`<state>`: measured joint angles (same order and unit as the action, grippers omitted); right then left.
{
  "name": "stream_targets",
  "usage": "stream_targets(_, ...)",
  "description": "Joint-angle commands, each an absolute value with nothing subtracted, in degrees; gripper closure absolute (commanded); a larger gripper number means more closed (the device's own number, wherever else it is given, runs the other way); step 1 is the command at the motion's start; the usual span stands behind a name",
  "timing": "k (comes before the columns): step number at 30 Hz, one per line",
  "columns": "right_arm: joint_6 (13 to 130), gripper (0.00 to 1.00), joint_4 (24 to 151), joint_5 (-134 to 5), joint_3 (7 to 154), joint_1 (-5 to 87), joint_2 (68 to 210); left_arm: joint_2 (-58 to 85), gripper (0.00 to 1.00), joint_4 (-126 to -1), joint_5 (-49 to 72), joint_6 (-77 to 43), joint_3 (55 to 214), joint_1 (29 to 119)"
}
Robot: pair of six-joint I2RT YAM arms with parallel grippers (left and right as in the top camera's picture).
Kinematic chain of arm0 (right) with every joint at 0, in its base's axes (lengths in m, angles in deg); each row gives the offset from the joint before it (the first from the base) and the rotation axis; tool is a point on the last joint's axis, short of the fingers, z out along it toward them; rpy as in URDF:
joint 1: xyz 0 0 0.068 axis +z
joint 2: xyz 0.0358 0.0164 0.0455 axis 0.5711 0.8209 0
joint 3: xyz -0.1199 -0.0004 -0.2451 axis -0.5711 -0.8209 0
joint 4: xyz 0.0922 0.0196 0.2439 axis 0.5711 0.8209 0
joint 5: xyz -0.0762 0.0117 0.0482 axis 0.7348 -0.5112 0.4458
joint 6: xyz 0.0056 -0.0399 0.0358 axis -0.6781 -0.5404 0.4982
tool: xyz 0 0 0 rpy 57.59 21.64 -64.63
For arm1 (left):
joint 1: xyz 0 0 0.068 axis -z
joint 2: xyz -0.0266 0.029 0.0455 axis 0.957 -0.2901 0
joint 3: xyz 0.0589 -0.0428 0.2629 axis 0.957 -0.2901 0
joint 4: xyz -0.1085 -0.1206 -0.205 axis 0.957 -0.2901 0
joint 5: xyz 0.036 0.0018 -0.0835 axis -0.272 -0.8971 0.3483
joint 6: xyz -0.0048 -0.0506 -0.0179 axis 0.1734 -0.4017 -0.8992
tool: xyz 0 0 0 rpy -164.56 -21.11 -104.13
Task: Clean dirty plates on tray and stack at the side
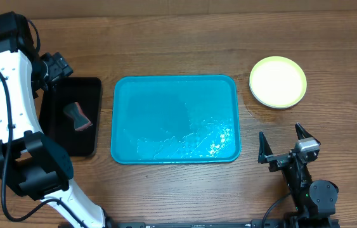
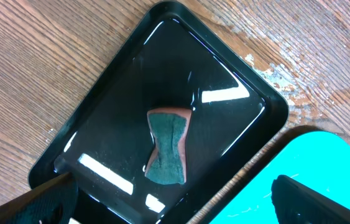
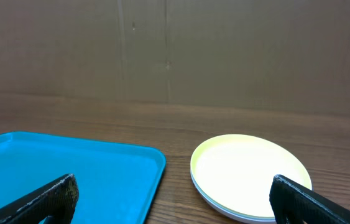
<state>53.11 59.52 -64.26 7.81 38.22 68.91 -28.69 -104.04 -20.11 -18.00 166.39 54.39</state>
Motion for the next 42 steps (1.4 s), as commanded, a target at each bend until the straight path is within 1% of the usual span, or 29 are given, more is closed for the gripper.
stream_targets(1,53.52,0.0,59.19,-63.91,7.22,37.98,68.34,-28.34,0.0,-104.18,-22.76,-14.62,167.07,54.41)
stream_targets(7,53.52,0.0,59.19,-63.91,7.22,37.98,68.34,-26.94,0.0,-111.56,-22.32,-13.02,167.07,54.39)
stream_targets(11,53.52,0.0,59.19,-63.91,7.22,37.98,68.34,-23.56,0.0,-113.16,-16.64,-12.85,166.74,55.18)
stream_targets(13,53.52,0.0,59.19,-63.91,7.22,37.98,68.34,-19.42,0.0,-112.39,-16.86,-10.35,164.64,56.88)
stream_targets(19,53.52,0.0,59.19,-63.91,7.22,37.98,68.34,-5.92,0.0,-101.16,-16.77,-6.11,150.87,60.88)
stream_targets(20,53.52,0.0,59.19,-63.91,7.22,37.98,68.34,-1.15,0.0,-96.63,-16.35,-6.09,144.64,62.41)
stream_targets(23,53.52,0.0,59.19,-63.91,7.22,37.98,68.34,7.63,0.0,-86.73,-14.39,-4.54,132.58,65.43)
stream_targets(28,53.52,0.0,59.19,-63.91,7.22,37.98,68.34,22.52,0.0,-72.42,-10.39,5.4,113.3,70.33)
stream_targets(29,53.52,0.0,59.19,-63.91,7.22,37.98,68.34,28.36,0.0,-68.72,-10.41,6.98,106.83,71.53)
stream_targets(32,53.52,0.0,59.19,-63.91,7.22,37.98,68.34,38.43,0.0,-65.05,-10.41,6.98,97.8,71.94)
stream_targets(36,53.52,0.0,59.19,-63.91,7.22,37.98,68.34,48.44,0.0,-64.7,-11.04,7.0,91.09,71.92)
stream_targets(40,53.52,0.0,59.19,-63.91,7.22,37.98,68.34,53.34,0.0,-63.11,-11.02,7.0,85.87,71.92)
stream_targets(42,53.52,0.0,59.19,-63.91,7.22,37.98,68.34,54.89,0.0,-57.84,-10.54,6.96,81.43,71.94)
